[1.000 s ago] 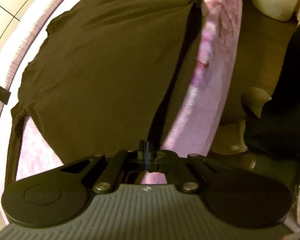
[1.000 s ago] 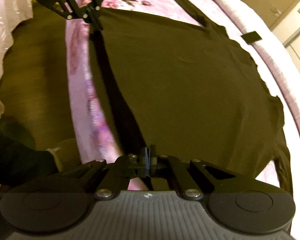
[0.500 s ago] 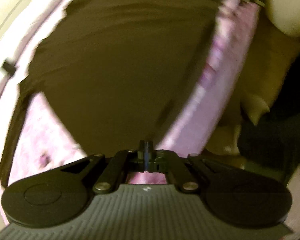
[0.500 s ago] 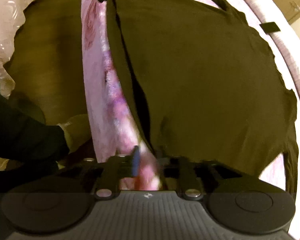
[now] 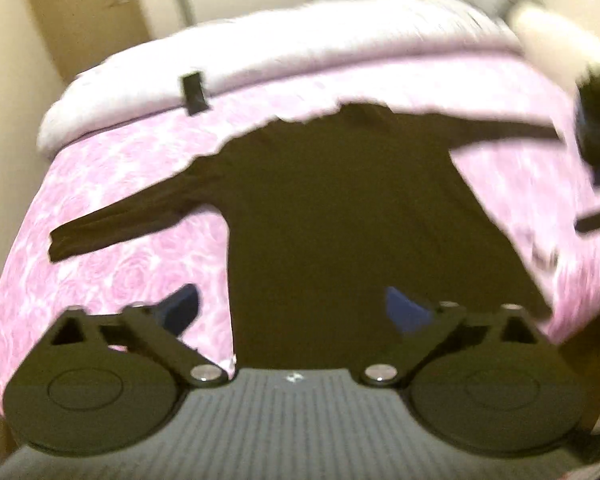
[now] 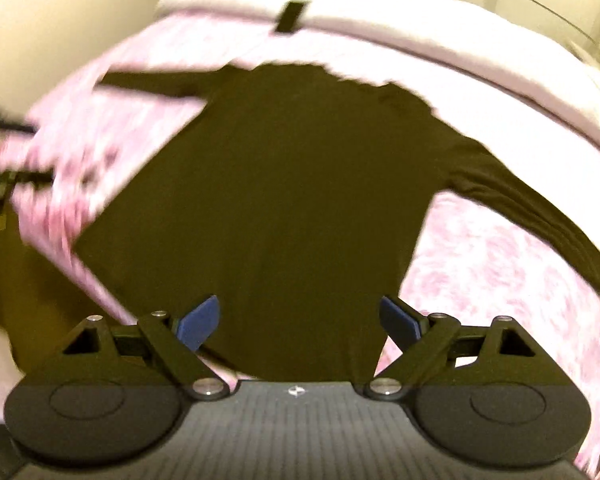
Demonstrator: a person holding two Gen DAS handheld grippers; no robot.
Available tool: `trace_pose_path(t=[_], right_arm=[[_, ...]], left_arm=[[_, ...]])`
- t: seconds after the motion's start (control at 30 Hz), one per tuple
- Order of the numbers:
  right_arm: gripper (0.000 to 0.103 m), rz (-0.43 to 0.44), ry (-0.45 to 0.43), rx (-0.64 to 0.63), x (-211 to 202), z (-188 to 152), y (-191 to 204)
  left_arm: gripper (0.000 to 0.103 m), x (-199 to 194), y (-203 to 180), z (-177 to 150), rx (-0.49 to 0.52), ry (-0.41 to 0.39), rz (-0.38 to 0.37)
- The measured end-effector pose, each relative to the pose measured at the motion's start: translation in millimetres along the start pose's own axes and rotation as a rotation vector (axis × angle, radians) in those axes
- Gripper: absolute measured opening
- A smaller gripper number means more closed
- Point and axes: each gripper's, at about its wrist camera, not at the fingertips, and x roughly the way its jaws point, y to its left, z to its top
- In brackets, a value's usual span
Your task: Fold clothes
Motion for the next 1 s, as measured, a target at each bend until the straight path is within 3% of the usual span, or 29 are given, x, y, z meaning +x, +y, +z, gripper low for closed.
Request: trace_pose_path(t=[0.13, 0.23, 0.37, 0.53, 0.7, 1.0], right_arm=[[0.089, -0.015, 0.027, 0.172, -26, 31, -13], [0.089, -0.026, 0.018, 0.238, -45, 48, -11], [0.089, -0.076, -0.013, 0.256, -60, 69, 13], [0.089, -0.177, -0.03, 0.299, -64, 90, 59], [0.089, -0.224, 0.009, 0.383, -61, 103, 114], [0.089, -0.244, 0.063, 0.341, -59, 109, 179]], left_arm=[[0.102, -13, 17, 30, -0.115, -0.002, -0.001], [0.102, -18, 37, 46, -0.137, -0.008, -0.023], [0.102, -25, 67, 60, -0.088, -0.038, -0.05], [0.102, -26, 112, 69, 0.004, -0.051, -0.137], [0.102, -36, 149, 68, 0.132, -0.062, -0.171], [0.102, -46, 178, 37, 0.147, -0.014, -0.185]])
